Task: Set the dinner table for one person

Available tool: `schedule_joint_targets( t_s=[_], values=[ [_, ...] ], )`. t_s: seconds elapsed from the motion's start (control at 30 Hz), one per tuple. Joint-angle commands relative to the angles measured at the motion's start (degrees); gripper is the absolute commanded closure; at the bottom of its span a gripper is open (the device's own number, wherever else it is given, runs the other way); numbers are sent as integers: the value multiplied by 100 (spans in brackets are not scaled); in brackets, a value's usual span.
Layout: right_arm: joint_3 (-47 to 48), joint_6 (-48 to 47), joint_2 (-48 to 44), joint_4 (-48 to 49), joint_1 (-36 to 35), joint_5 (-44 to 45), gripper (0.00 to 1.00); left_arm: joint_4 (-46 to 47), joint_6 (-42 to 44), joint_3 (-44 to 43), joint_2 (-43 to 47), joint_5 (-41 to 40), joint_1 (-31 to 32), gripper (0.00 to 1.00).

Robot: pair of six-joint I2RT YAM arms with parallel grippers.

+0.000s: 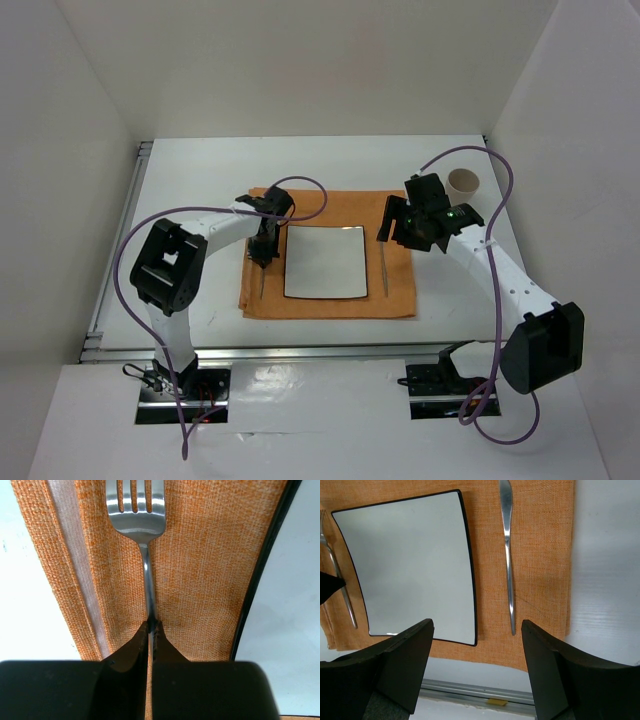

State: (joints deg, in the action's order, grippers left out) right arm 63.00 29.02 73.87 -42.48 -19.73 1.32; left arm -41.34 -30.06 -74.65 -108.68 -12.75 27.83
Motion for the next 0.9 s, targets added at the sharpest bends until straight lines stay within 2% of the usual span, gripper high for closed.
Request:
schedule_joint_targets(
  t_s=[0.0, 0.17, 0.27, 0.3, 0.33, 0.53, 0.67, 0.77, 0.87],
  values=[
    [221, -10, 23, -94, -40, 61, 21, 100, 237, -260, 128, -17, -24, 100],
    [221, 43, -30, -94, -40, 8, 21, 39, 502, -375, 242, 247, -24, 85],
    [221, 43, -82, -94, -40, 8, 21, 91, 502, -375, 295, 247, -24, 68],
    [221, 43, -83, -94, -40, -44, 21, 91, 502, -427, 295, 325, -24, 38],
    [221, 43, -83, -94, -40, -44, 21, 91, 562, -427, 295, 326, -24, 33],
    [168, 43, -188, -94, -40, -44, 21, -31, 563, -375, 348, 273, -24, 33],
    [379, 96, -188, -146, 38, 8, 20, -93, 659, -838, 549, -85, -24, 33],
    [1028, -18, 22, -366, 275, 411, 19, -268, 835, -1357, 690, -533, -24, 33],
    [2099, -238, 592, -717, 1099, 519, 13, -339, 1151, -2043, 822, -729, -76, 33]
  ],
)
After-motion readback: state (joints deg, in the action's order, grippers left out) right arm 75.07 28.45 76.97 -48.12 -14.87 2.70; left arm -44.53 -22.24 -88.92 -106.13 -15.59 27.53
